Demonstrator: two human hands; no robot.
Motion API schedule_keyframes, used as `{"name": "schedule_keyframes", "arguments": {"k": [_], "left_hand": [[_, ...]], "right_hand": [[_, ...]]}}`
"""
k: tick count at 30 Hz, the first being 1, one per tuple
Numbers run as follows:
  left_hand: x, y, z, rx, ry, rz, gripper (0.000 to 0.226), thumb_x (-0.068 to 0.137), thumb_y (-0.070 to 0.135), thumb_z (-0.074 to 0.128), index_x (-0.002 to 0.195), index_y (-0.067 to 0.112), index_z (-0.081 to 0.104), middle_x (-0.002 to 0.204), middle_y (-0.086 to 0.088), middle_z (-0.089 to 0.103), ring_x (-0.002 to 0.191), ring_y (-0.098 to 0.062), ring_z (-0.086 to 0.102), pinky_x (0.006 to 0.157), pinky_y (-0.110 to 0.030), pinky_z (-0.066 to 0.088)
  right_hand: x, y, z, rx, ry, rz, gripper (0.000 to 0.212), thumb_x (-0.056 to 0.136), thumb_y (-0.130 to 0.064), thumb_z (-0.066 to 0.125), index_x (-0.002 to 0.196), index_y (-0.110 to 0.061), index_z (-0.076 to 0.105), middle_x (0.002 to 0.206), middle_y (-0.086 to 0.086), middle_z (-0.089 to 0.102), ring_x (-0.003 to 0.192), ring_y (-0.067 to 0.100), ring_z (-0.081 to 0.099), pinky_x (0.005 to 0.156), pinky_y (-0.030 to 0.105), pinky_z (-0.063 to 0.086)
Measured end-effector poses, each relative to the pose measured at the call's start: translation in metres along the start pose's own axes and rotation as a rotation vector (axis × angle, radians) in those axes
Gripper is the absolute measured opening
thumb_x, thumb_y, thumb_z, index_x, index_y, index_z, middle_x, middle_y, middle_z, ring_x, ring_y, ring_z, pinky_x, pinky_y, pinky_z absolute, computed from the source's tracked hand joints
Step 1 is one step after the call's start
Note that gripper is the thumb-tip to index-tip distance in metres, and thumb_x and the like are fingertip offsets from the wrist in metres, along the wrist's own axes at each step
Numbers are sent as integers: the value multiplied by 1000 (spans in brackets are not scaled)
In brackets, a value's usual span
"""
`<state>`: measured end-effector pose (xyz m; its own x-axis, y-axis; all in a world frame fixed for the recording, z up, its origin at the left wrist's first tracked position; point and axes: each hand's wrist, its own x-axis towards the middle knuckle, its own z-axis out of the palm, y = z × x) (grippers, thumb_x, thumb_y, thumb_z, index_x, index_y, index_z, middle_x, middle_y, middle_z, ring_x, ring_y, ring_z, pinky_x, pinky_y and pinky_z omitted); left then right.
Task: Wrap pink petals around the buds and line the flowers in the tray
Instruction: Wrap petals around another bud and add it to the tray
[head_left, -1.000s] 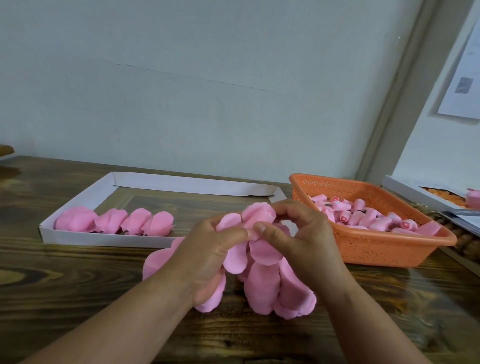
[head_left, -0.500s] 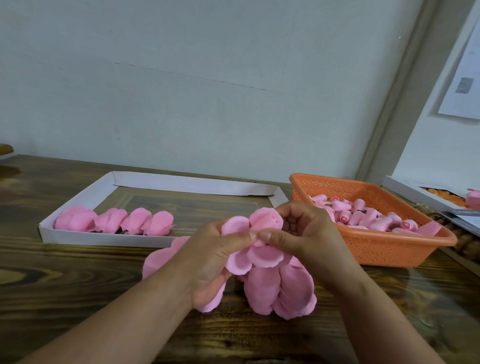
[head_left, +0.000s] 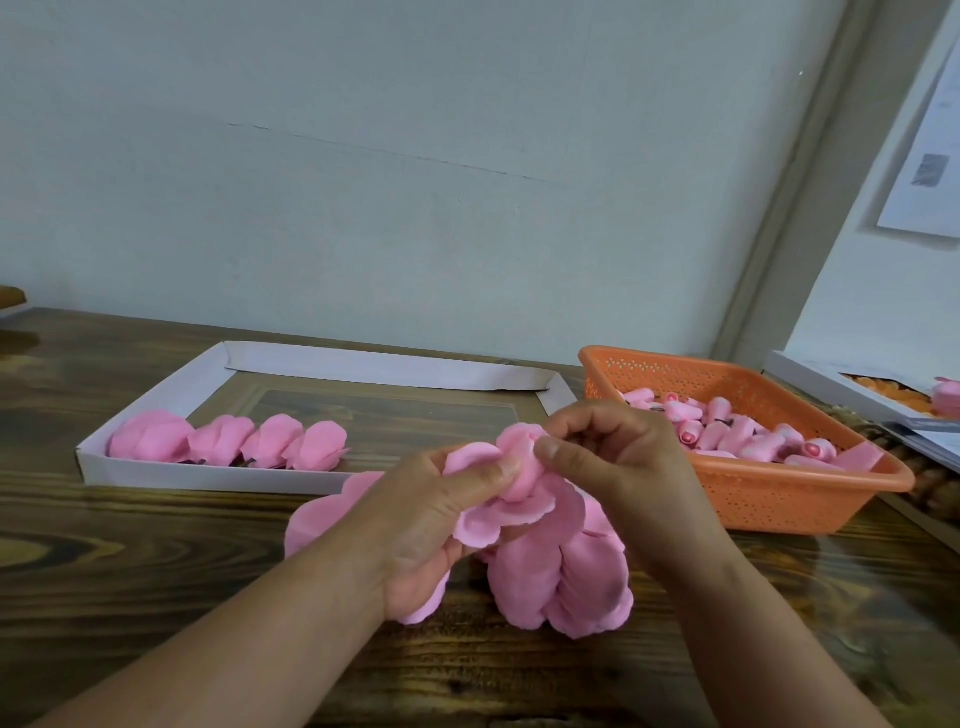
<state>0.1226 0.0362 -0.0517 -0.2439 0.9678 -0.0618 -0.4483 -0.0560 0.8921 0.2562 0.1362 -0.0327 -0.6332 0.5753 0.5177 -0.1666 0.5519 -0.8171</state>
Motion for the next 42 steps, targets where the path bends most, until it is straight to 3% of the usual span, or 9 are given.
{"name": "schedule_keyframes", "arguments": {"k": [8,12,16,22,27,30,34,36,42], "left_hand": [[2,-1,2,-14,51,11,41,66,19,70,102,0,68,97,-16,74,85,-22,72,83,-30,57],[0,2,0,-5,72,5,14,65,17,70,70,5,74,74,-12,73,72,-20,73,55,-22,56],[0,3,-1,52,96,13,14,63,20,70,55,9,71,69,-12,70,68,-20,72,60,-24,57],[3,4,-3,-40,120,-20,23,88,1,58,107,-11,62,101,-23,71,90,-29,72,74,-31,60],[2,5,0,-2,291,-32,15,97,10,49,100,-1,60,80,-16,74,73,-26,74,60,-32,61],[2,6,0,-54,378,-54,7,94,5,48,91,3,54,71,-18,73,63,-27,73,53,-34,60],[0,7,2,-70,416,-64,6,92,2,47,89,3,53,64,-17,71,56,-27,71,68,-40,60],[0,7,2,-55,434,-73,6,93,4,49,92,2,55,64,-16,71,55,-26,71,78,-42,57],[-1,5,5,184,308,-17,23,96,19,54,104,4,69,85,-15,75,72,-26,74,63,-34,60]], "right_hand": [[-1,1,4,48,22,-86,8,78,-4,71,82,-9,67,75,0,68,70,9,63,64,20,51],[-1,0,2,46,-91,46,26,69,-18,74,93,-9,69,84,8,73,78,25,70,68,31,57],[-2,2,11,33,-91,57,14,76,-10,72,89,-6,72,80,7,72,75,21,70,65,28,55],[-3,10,23,-23,95,114,11,81,-2,69,82,-13,72,75,12,71,73,32,68,64,42,57],[-3,9,26,-8,77,166,13,77,0,67,80,-12,71,75,8,70,65,15,66,56,26,53],[-4,8,29,13,73,178,12,77,1,67,76,-10,70,72,10,69,62,17,65,54,33,55],[-5,8,29,-92,53,99,15,80,0,64,78,-13,70,75,5,70,69,18,65,66,35,54],[-6,8,28,-163,26,52,13,80,0,64,81,-12,70,79,4,70,78,22,64,74,39,54],[-3,3,20,-260,-106,-2,14,82,-12,64,90,-21,71,95,-9,68,92,12,62,83,36,50]]}}
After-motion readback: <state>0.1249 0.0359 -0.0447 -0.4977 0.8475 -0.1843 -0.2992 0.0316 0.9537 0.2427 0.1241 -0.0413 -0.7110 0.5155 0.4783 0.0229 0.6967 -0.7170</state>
